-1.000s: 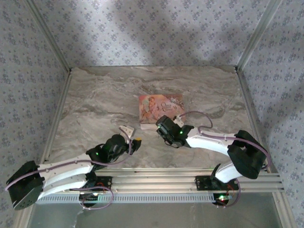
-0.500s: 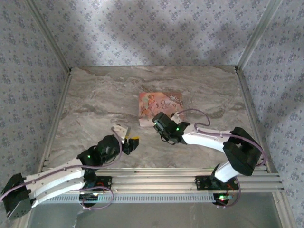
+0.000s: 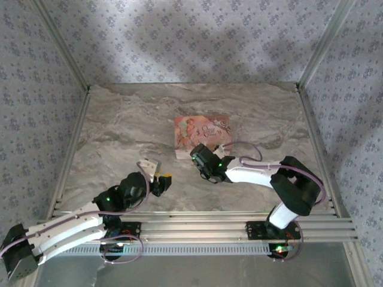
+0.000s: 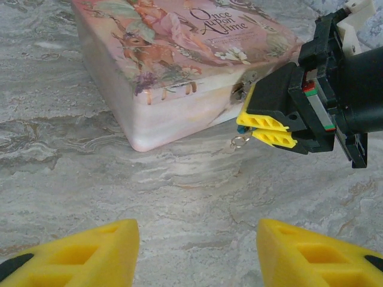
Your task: Unlock a padlock with a key
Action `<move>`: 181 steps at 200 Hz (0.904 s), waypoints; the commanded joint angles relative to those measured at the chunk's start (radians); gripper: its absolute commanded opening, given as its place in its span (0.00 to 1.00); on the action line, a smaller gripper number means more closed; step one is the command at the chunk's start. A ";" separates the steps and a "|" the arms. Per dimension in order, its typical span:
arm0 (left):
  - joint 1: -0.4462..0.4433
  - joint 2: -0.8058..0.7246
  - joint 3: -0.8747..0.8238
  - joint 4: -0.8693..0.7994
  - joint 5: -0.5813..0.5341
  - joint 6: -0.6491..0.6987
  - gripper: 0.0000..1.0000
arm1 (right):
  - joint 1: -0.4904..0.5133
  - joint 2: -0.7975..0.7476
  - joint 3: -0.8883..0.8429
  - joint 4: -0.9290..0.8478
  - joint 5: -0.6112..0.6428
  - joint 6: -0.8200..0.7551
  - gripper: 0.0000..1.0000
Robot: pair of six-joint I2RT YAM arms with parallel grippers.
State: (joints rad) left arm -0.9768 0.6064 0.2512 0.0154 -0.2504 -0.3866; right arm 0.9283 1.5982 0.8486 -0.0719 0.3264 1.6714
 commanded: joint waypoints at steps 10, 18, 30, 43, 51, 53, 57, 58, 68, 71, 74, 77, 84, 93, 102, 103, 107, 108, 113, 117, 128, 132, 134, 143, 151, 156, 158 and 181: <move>0.005 -0.050 -0.033 -0.022 -0.008 -0.008 0.54 | 0.038 -0.033 0.083 -0.114 0.205 0.068 0.00; 0.004 -0.070 -0.038 -0.027 -0.003 -0.012 0.54 | 0.053 -0.034 0.092 -0.122 0.253 0.075 0.00; 0.004 -0.100 -0.042 -0.039 0.013 -0.018 0.54 | 0.067 -0.026 0.102 -0.139 0.302 0.089 0.00; 0.003 -0.127 -0.044 -0.058 0.029 -0.023 0.54 | 0.065 -0.015 0.090 -0.127 0.310 0.101 0.00; 0.004 -0.141 -0.042 -0.072 0.039 -0.023 0.54 | 0.064 -0.005 0.070 -0.105 0.313 0.119 0.00; 0.004 -0.144 -0.041 -0.078 0.040 -0.023 0.54 | 0.063 -0.003 0.065 -0.100 0.314 0.124 0.00; 0.004 -0.150 -0.038 -0.085 0.043 -0.022 0.54 | 0.064 0.002 0.056 -0.090 0.313 0.136 0.00; 0.005 -0.152 -0.037 -0.088 0.043 -0.022 0.54 | 0.064 0.003 0.053 -0.086 0.313 0.137 0.00; 0.004 -0.165 -0.036 -0.106 0.048 -0.019 0.54 | 0.066 0.021 0.033 -0.052 0.306 0.158 0.00; 0.004 -0.168 -0.035 -0.112 0.049 -0.019 0.53 | 0.067 0.026 0.030 -0.046 0.303 0.165 0.00; 0.004 -0.171 -0.035 -0.116 0.049 -0.018 0.53 | 0.068 0.032 0.027 -0.041 0.301 0.168 0.00; 0.004 -0.175 -0.035 -0.119 0.048 -0.018 0.53 | 0.070 0.039 0.027 -0.036 0.298 0.171 0.00; 0.006 -0.181 -0.034 -0.126 0.047 -0.017 0.53 | 0.074 0.055 0.027 -0.026 0.292 0.172 0.00; 0.005 -0.189 -0.033 -0.135 0.044 -0.018 0.53 | 0.079 0.071 0.035 -0.022 0.288 0.175 0.00; 0.005 -0.196 -0.028 -0.143 0.043 -0.020 0.53 | 0.082 0.084 0.042 -0.023 0.289 0.181 0.00; 0.004 -0.196 -0.028 -0.145 0.043 -0.020 0.53 | 0.082 0.085 0.043 -0.022 0.290 0.182 0.00; 0.005 -0.198 -0.023 -0.149 0.042 -0.020 0.53 | 0.085 0.088 0.041 -0.019 0.292 0.186 0.00; 0.004 -0.199 -0.024 -0.150 0.041 -0.020 0.53 | 0.085 0.089 0.041 -0.019 0.292 0.187 0.00; 0.004 -0.203 -0.017 -0.158 0.040 -0.020 0.53 | 0.086 0.094 0.038 -0.011 0.293 0.191 0.00; 0.004 -0.206 -0.013 -0.166 0.038 -0.020 0.53 | 0.086 0.098 0.036 -0.003 0.293 0.192 0.00; 0.004 -0.216 -0.001 -0.186 0.033 -0.019 0.52 | 0.083 0.105 0.031 0.010 0.293 0.193 0.00; 0.004 -0.221 0.004 -0.192 0.032 -0.019 0.52 | 0.082 0.107 0.032 0.013 0.293 0.194 0.00; 0.004 -0.222 0.005 -0.196 0.031 -0.019 0.52 | 0.082 0.109 0.033 0.013 0.293 0.194 0.00; 0.004 -0.232 0.010 -0.210 0.028 -0.019 0.52 | 0.081 0.109 0.038 0.011 0.297 0.190 0.00; 0.004 -0.242 0.014 -0.224 0.027 -0.017 0.52 | 0.080 0.110 0.044 0.009 0.308 0.184 0.00; 0.004 -0.248 0.017 -0.230 0.028 -0.017 0.52 | 0.081 0.108 0.047 0.005 0.317 0.183 0.00; 0.004 -0.249 0.017 -0.232 0.030 -0.016 0.52 | 0.081 0.107 0.048 0.006 0.321 0.183 0.00; 0.003 -0.255 0.036 -0.263 0.047 -0.013 0.49 | 0.084 0.086 0.022 0.059 0.386 0.154 0.00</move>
State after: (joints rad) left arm -0.9768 0.3645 0.2298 -0.1989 -0.2199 -0.3946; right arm 1.0042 1.6981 0.8875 -0.0624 0.5949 1.8343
